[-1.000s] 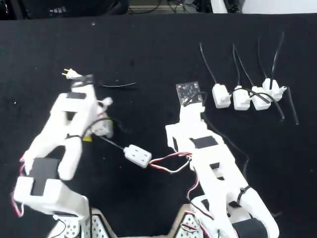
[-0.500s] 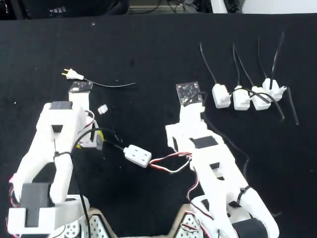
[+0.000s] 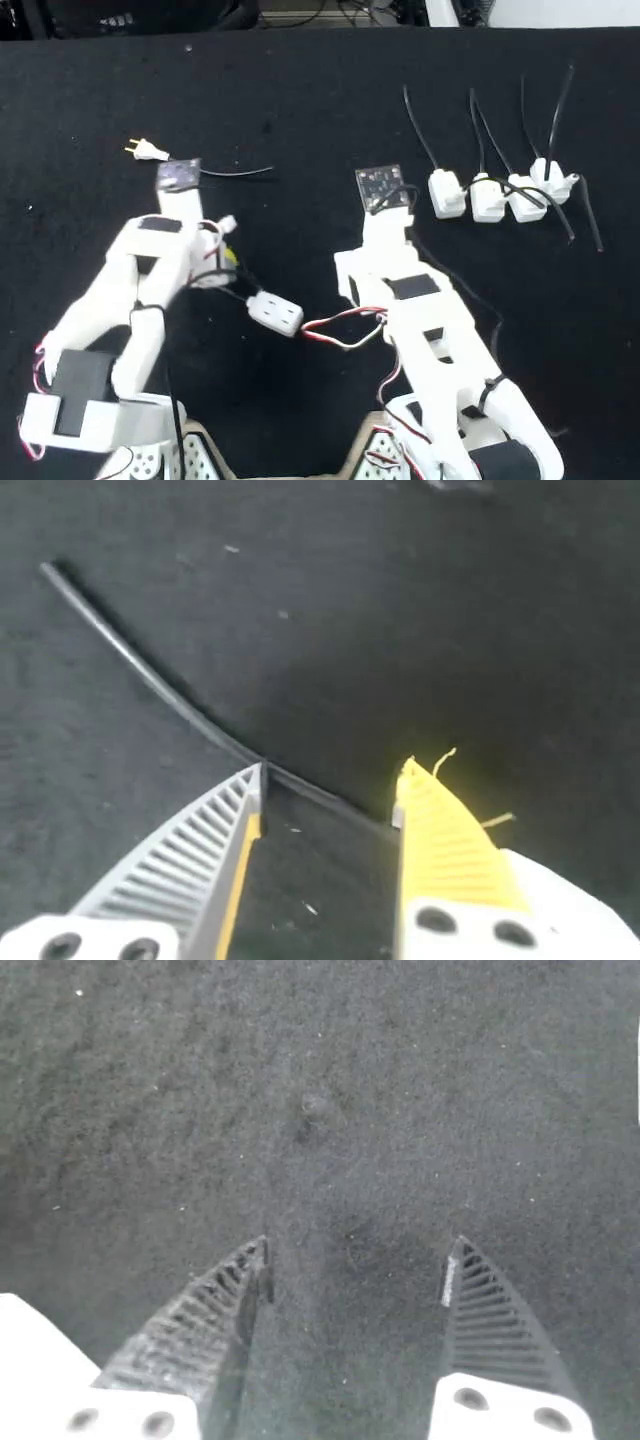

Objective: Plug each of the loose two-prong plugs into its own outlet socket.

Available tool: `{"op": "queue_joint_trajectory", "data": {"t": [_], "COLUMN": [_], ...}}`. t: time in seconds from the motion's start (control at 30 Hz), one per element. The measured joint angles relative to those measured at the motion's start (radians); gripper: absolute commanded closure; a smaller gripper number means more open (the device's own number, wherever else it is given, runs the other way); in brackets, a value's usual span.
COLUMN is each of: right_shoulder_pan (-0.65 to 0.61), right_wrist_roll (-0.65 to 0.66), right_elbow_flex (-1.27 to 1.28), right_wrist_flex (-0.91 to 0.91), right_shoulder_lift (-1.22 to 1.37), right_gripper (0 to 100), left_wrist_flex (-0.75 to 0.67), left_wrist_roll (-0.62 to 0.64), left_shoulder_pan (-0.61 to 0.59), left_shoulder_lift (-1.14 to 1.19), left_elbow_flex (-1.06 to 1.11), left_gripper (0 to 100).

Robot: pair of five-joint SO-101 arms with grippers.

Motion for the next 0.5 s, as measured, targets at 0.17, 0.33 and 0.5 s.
{"op": "queue_joint_trajectory", "data": {"t": [0.17,0.33,0.5], "right_shoulder_pan": [0.000,0.000,0.000], "right_wrist_roll": [0.000,0.000,0.000], "right_elbow_flex": [0.000,0.000,0.000], "right_wrist_flex": [0.000,0.000,0.000], "right_shoulder_lift": [0.000,0.000,0.000], "right_gripper": [74.4,74.4,74.4], "left_wrist_flex": [0.041,0.077,0.083], "left_wrist_roll": [0.005,0.005,0.005], "left_shoulder_pan": [-0.127,-0.270,-0.354], "left_shoulder_lift": [0.035,0.035,0.035], "left_elbow_flex": [-0.031,-0.032,-0.035], "left_gripper": [78,78,78]}}
